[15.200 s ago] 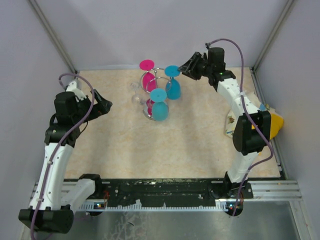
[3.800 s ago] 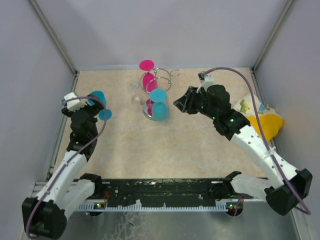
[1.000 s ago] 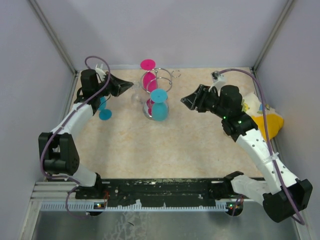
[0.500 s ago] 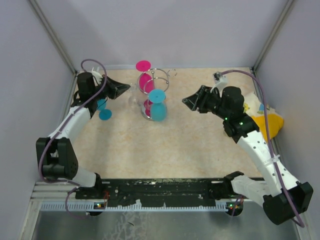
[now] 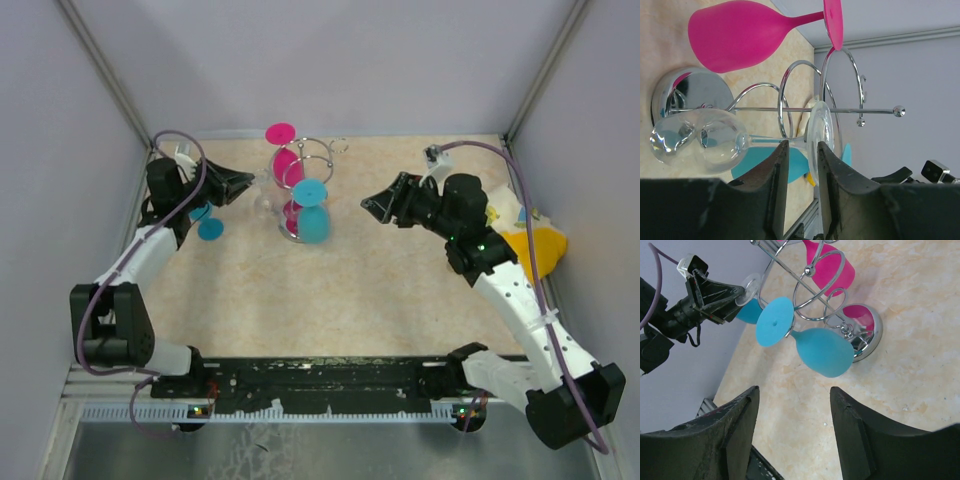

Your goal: Take the wine glass off the wine glass rack

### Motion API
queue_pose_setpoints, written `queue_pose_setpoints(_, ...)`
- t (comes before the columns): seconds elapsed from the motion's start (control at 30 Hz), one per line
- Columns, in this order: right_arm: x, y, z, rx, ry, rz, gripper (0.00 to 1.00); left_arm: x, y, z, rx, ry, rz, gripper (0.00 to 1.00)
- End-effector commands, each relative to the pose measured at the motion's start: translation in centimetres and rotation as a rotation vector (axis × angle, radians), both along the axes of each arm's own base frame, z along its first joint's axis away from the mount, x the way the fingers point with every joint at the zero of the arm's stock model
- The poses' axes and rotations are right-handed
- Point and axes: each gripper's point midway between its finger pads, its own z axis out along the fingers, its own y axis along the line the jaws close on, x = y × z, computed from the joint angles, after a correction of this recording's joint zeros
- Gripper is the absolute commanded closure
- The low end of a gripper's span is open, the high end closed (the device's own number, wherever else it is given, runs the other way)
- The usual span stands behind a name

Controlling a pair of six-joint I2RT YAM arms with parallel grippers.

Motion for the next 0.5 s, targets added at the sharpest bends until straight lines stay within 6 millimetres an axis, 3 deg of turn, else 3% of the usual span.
queue_pose_setpoints(0.0, 0.3, 0.2, 1.6, 0.030, -0.060, 0.013, 0.41, -0.9, 0.0, 2.7, -0.025, -0.093, -0.012, 0.64)
queue_pose_setpoints(0.1, 0.3, 0.5, 1.6, 0.041, -0.058, 0.026, 0.40, -1.1, 0.0, 3.1, -0.032, -0.102, -0.011, 0.63)
queue_pose_setpoints(0.33, 0.7, 1.4, 1.7, 0.068, -0.070, 0.066, 0.40, -1.1, -0.3, 3.4, -0.042, -0.113, -0.034, 0.92)
queue_pose_setpoints(0.47, 2.1, 2.8, 2.9, 0.067, -0.116, 0.123, 0.36, -1.0, -0.6, 2.9, -0.060, -0.093, -0.056, 0.95)
